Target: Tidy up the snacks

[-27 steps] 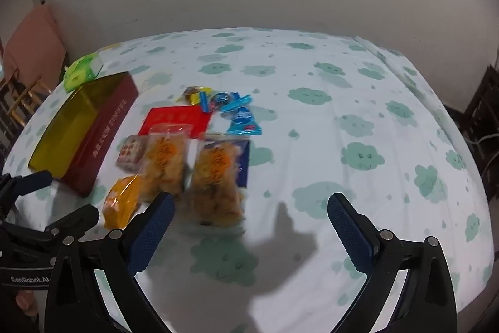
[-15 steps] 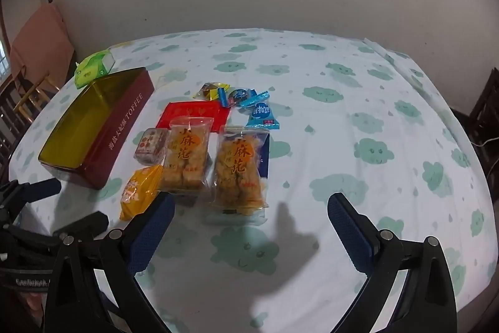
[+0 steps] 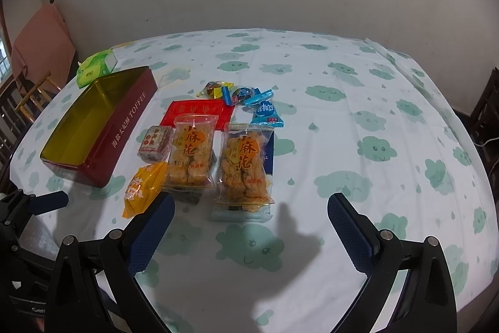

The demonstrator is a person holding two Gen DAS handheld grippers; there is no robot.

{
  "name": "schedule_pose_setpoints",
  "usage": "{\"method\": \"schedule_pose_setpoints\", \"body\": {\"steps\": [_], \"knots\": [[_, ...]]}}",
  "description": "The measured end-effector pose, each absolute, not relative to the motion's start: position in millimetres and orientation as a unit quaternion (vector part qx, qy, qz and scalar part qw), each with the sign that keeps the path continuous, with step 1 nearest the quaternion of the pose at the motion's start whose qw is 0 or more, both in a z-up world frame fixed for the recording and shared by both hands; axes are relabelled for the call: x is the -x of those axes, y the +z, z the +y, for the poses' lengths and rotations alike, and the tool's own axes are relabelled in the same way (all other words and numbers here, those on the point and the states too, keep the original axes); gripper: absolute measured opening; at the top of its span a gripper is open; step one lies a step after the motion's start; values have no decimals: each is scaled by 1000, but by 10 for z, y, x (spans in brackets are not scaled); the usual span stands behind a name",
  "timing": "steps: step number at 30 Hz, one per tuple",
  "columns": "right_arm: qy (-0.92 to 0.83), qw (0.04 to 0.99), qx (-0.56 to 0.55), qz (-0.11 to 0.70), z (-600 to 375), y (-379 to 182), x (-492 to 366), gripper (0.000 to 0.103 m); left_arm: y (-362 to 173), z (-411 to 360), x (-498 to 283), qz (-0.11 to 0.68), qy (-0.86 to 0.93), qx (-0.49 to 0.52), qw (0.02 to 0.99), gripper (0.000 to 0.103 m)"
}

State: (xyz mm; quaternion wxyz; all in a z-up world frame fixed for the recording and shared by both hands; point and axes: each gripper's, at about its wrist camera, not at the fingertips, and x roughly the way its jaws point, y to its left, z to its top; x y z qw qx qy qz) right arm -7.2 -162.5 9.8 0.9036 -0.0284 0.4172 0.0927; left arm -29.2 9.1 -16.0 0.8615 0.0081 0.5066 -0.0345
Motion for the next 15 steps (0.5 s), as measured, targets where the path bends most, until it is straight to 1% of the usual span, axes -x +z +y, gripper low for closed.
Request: {"method": "schedule_pose_setpoints", "body": {"steps": [15], "knots": [[101, 906, 38, 409, -1563, 99, 118, 98, -232, 102, 273, 511, -18, -24, 859, 98]]}}
